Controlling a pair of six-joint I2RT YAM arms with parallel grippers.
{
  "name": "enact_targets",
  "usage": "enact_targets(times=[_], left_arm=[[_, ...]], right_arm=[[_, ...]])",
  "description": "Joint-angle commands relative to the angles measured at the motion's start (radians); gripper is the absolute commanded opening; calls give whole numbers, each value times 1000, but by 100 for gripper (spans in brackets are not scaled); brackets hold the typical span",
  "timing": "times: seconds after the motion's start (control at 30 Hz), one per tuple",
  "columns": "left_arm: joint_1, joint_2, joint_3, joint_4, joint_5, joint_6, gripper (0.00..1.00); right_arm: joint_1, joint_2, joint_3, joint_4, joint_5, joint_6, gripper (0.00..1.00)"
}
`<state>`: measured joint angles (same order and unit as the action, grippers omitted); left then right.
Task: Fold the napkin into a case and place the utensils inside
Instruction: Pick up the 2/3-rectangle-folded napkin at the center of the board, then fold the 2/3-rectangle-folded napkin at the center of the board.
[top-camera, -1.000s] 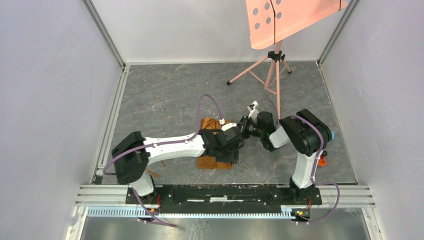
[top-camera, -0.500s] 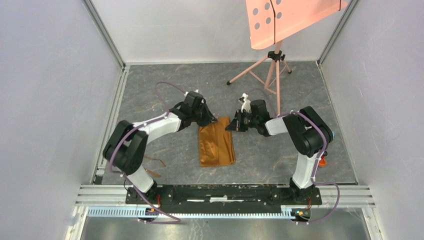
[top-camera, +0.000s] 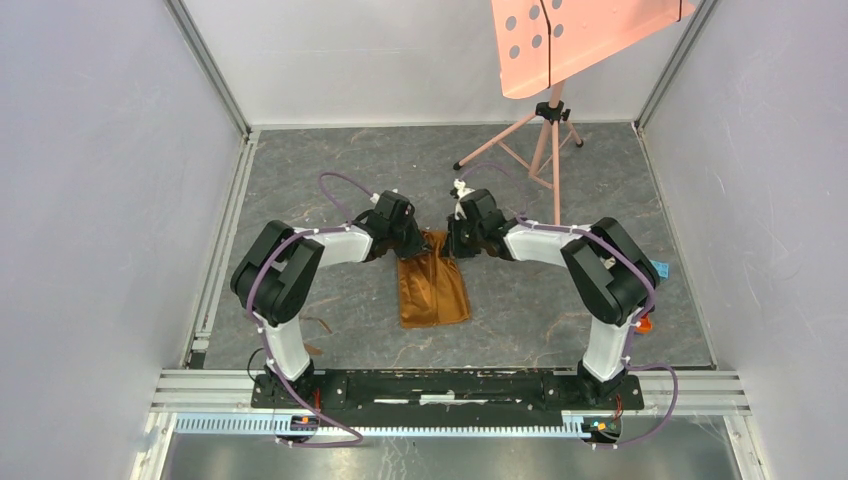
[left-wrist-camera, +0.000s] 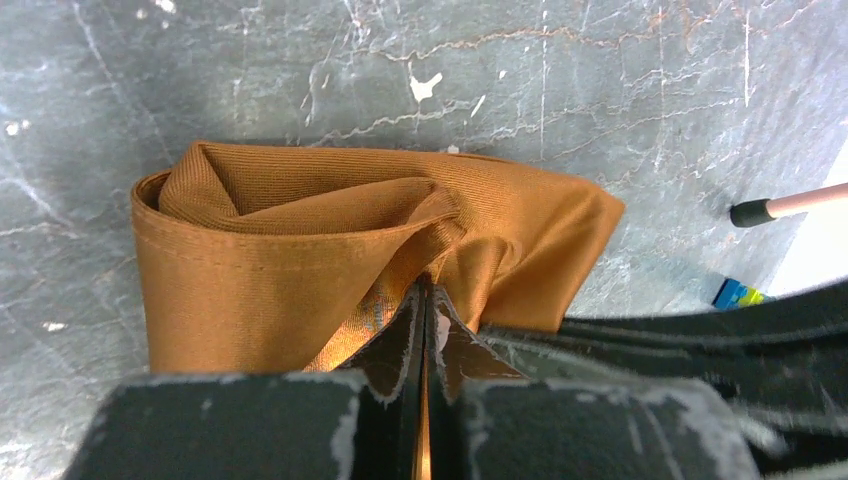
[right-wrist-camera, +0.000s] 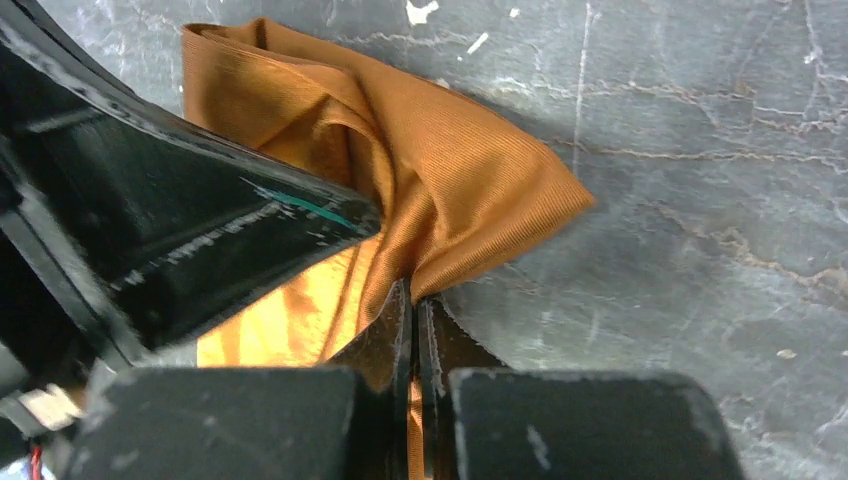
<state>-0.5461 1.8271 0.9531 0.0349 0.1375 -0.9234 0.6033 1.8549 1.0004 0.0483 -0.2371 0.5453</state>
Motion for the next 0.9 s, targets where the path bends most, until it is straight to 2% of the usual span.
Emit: enact_targets(times=[0.0, 0.1, 0.2, 0.5, 0.7, 0.87], left_arm=[[6, 54, -5, 28, -36, 48, 2], [6, 49, -9, 30, -28, 61, 2], [6, -1, -19, 15, -12, 77, 3], [61, -218, -45, -85, 85, 107, 26], [110, -315, -135, -82, 106, 101, 27], [115, -246, -174, 29, 194, 104, 25]], right_arm=[[95, -40, 128, -187, 292, 68, 0], [150, -26, 193, -262, 399, 141, 0], [168, -6, 243, -310, 440, 158, 0], [170, -10, 310, -409, 486, 121, 0], [174, 3, 346, -436, 479, 128, 0], [195, 39, 394, -468, 500, 153, 0]])
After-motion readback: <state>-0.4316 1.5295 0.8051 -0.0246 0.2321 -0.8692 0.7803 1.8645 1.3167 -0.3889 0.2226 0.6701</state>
